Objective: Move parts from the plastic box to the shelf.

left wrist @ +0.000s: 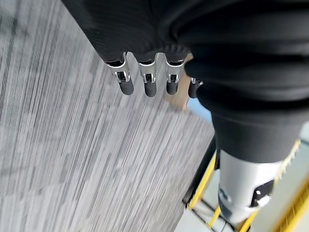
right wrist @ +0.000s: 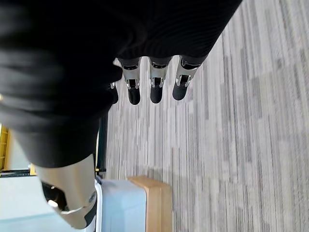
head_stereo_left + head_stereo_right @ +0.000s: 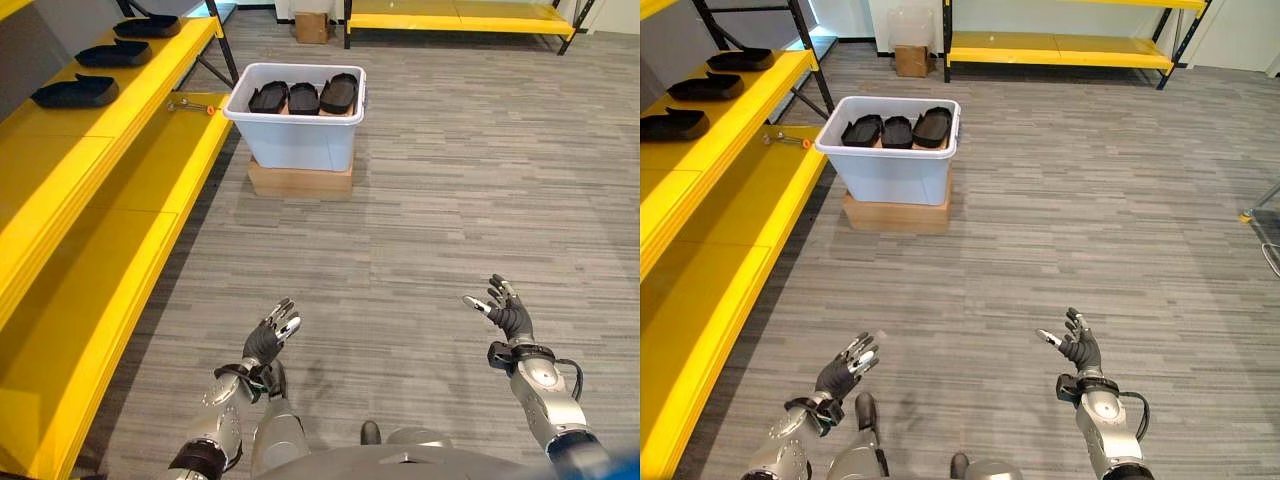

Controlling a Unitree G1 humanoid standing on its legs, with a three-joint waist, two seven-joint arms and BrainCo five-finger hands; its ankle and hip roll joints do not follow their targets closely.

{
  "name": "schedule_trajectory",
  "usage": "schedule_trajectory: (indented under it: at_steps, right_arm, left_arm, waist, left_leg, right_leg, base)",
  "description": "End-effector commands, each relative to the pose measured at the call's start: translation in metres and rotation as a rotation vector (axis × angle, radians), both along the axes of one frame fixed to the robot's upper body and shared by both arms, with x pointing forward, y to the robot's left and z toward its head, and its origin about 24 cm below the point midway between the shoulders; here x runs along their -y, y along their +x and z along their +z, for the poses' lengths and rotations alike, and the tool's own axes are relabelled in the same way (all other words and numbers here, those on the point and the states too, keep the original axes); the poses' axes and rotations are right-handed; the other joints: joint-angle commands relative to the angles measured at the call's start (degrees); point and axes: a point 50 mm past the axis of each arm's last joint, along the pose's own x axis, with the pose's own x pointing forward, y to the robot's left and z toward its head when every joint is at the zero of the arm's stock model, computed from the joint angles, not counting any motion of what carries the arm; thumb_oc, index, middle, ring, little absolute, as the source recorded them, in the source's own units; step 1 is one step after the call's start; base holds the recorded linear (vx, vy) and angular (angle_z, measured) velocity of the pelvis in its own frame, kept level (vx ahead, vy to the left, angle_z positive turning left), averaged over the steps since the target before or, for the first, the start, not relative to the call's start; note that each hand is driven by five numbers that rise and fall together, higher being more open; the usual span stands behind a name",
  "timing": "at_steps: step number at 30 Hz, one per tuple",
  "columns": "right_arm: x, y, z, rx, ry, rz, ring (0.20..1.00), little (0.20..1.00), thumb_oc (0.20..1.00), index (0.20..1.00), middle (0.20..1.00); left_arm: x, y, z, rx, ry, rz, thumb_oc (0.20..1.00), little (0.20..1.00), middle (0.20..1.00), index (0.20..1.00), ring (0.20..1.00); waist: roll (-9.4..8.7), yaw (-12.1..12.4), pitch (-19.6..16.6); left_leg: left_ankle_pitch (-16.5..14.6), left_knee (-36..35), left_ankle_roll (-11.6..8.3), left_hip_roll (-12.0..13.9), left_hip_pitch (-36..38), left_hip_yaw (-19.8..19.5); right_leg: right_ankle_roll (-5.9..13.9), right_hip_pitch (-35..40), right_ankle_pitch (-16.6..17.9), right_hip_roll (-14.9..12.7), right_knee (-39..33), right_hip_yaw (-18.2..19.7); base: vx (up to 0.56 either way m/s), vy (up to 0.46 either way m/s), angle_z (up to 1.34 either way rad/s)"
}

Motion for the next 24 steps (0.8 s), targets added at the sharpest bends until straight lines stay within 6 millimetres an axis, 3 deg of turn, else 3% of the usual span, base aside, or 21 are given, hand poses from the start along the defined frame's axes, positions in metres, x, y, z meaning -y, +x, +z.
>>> schedule_trajectory:
  at_steps: [1,3,7,8,9,12,13,15,16,19,20,22,24]
  right_arm:
    - [0.007,0.008,0.021,0.091,-0.080,0.096,1.000,1.000,1.000,1.000,1.000]
    - [0.006,0.009,0.021,0.086,-0.077,0.104,1.000,1.000,1.000,1.000,1.000]
    - [0.001,0.009,0.020,0.096,-0.046,0.100,1.000,1.000,1.000,1.000,1.000]
    - [-0.004,0.011,0.021,0.103,-0.045,0.109,1.000,1.000,1.000,1.000,1.000]
    - [-0.005,0.011,0.021,0.104,-0.047,0.110,1.000,1.000,1.000,1.000,1.000]
    - [-0.009,0.015,0.022,0.107,-0.040,0.094,1.000,1.000,1.000,1.000,1.000]
    - [-0.014,0.020,0.024,0.125,-0.017,0.068,1.000,1.000,1.000,1.000,1.000]
    - [-0.021,0.026,0.027,0.146,-0.004,0.061,1.000,1.000,1.000,1.000,1.000]
    - [-0.023,0.028,0.028,0.153,0.000,0.058,1.000,1.000,1.000,1.000,1.000]
    - [-0.030,0.032,0.029,0.159,0.005,0.052,1.000,1.000,1.000,1.000,1.000]
    - [-0.033,0.034,0.030,0.162,0.005,0.040,1.000,1.000,1.000,1.000,1.000]
    - [-0.033,0.034,0.031,0.170,0.000,0.027,1.000,1.000,1.000,1.000,1.000]
    - [-0.029,0.033,0.032,0.174,-0.004,0.010,1.000,1.000,1.000,1.000,1.000]
  left_arm:
    - [-0.010,0.013,0.021,0.148,0.036,0.083,1.000,1.000,1.000,1.000,1.000]
    - [-0.014,0.014,0.021,0.132,0.062,0.100,1.000,1.000,1.000,1.000,1.000]
    - [-0.020,0.015,0.022,0.109,0.109,0.112,1.000,1.000,1.000,1.000,1.000]
    - [-0.021,0.016,0.023,0.104,0.141,0.109,1.000,1.000,1.000,1.000,1.000]
    - [-0.021,0.016,0.023,0.104,0.147,0.107,1.000,1.000,1.000,1.000,1.000]
    - [-0.021,0.017,0.024,0.097,0.207,0.077,1.000,1.000,1.000,1.000,1.000]
    - [-0.021,0.018,0.025,0.098,0.230,0.061,1.000,1.000,1.000,1.000,1.000]
    - [-0.023,0.022,0.029,0.105,0.252,0.055,1.000,1.000,1.000,1.000,1.000]
    - [-0.024,0.023,0.030,0.108,0.252,0.057,1.000,1.000,1.000,1.000,1.000]
    - [-0.026,0.025,0.033,0.119,0.253,0.062,1.000,1.000,1.000,1.000,1.000]
    - [-0.024,0.025,0.035,0.134,0.249,0.053,1.000,1.000,1.000,1.000,1.000]
    - [-0.020,0.026,0.036,0.151,0.232,0.038,1.000,1.000,1.000,1.000,1.000]
    - [-0.017,0.028,0.038,0.156,0.222,0.018,1.000,1.000,1.000,1.000,1.000]
  waist:
    - [2.08,0.7,-0.2]
    - [2.31,1.0,-0.3]
    - [1.78,1.3,-1.3]
    - [1.73,1.6,-1.9]
    - [1.68,1.7,-2.1]
    - [1.07,2.5,-3.2]
    - [0.43,3.4,-4.0]
    - [0.26,4.3,-4.6]
    - [0.31,4.7,-4.7]
    - [1.18,6.0,-4.3]
    - [1.86,5.7,-3.8]
    - [2.62,4.3,-3.0]
    - [2.99,3.4,-2.3]
  left_leg:
    - [0.7,-0.9,0.12,0.7,3.3,2.0]
    - [-0.2,-0.8,0.44,-0.5,6.1,2.6]
    - [-1.1,2.1,1.63,-3.2,8.1,4.5]
    - [-1.5,3.0,3.15,-4.7,8.2,5.3]
    - [-1.7,3.1,3.33,-5.0,8.3,5.3]
    - [-3.1,2.6,5.24,-7.9,9.6,4.8]
    - [-4.2,1.8,6.69,-10.2,10.2,4.7]
    - [-5.0,0.8,8.05,-11.9,11.0,4.6]
    - [-5.4,0.6,8.46,-12.3,11.2,4.6]
    - [-6.9,0.9,9.72,-13.1,12.2,5.0]
    - [-7.5,0.8,10.17,-13.3,13.5,4.8]
    - [-7.5,0.0,9.83,-13.4,15.4,3.4]
    - [-7.6,-0.4,9.23,-13.4,16.9,2.3]
  right_leg:
    - [5.13,-5.2,-4.9,-0.7,12.3,-2.0]
    - [5.31,-4.5,-7.8,-1.1,15.7,-2.7]
    - [6.31,-3.7,-7.8,-1.8,18.1,-4.3]
    - [7.50,-4.7,-4.8,-2.2,20.8,-4.7]
    - [7.67,-4.9,-4.4,-2.3,21.2,-4.7]
    - [10.05,-6.6,0.7,-3.1,27.4,-4.4]
    - [12.49,-7.5,5.6,-3.0,31.7,-4.1]
    - [14.76,-9.5,10.0,-2.7,38.2,-4.3]
    - [15.13,-10.2,10.5,-2.9,40.5,-4.8]
    - [14.83,-13.0,11.5,-5.1,49.7,-8.7]
    - [13.97,-17.6,10.3,-4.5,51.6,-8.4]
    - [12.50,-22.7,7.1,-2.3,48.2,-8.0]
    - [11.10,-23.9,4.9,-2.5,42.4,-9.6]
  base:
    - [0.33,0.286,-0.47]
    - [0.47,0.383,-0.77]
    - [0.37,0.336,-0.21]
    - [0.29,0.319,-0.03]
    - [0.30,0.346,0.07]
    - [0.24,0.270,0.13]
    - [0.26,0.280,0.07]
    - [0.23,0.273,0.14]
    - [0.17,0.235,0.12]
    - [0.16,0.197,-0.11]
    - [0.24,0.220,-0.37]
    - [0.18,0.090,-0.27]
    - [0.20,-0.005,0.10]
